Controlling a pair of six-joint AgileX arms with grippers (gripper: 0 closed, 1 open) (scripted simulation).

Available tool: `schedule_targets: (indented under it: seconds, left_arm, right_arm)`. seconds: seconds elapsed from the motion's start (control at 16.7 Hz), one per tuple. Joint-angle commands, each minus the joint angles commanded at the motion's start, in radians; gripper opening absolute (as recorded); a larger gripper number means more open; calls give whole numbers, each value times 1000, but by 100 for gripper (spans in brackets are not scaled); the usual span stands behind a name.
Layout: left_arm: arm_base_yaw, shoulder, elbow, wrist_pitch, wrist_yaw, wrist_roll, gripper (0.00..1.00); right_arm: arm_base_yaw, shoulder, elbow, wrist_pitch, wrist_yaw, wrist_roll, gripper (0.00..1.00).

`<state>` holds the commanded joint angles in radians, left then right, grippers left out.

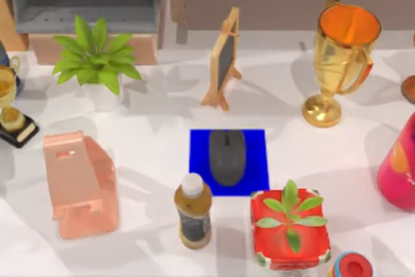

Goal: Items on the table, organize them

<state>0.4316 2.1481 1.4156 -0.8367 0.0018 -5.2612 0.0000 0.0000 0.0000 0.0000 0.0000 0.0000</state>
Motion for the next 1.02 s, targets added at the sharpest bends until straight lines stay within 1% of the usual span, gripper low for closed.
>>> schedule_targets:
  seconds: [0.18, 0.96, 1.02]
  left_arm:
    - [0, 0, -1, 1, 0, 0, 100]
    - [0, 0, -1, 1, 0, 0, 2]
    - [0, 0, -1, 1, 0, 0, 0]
  right_arm:
    - [0, 0, 0, 0, 0, 0, 100]
    - [0, 0, 0, 0, 0, 0, 100]
    - [0, 0, 0, 0, 0, 0, 100]
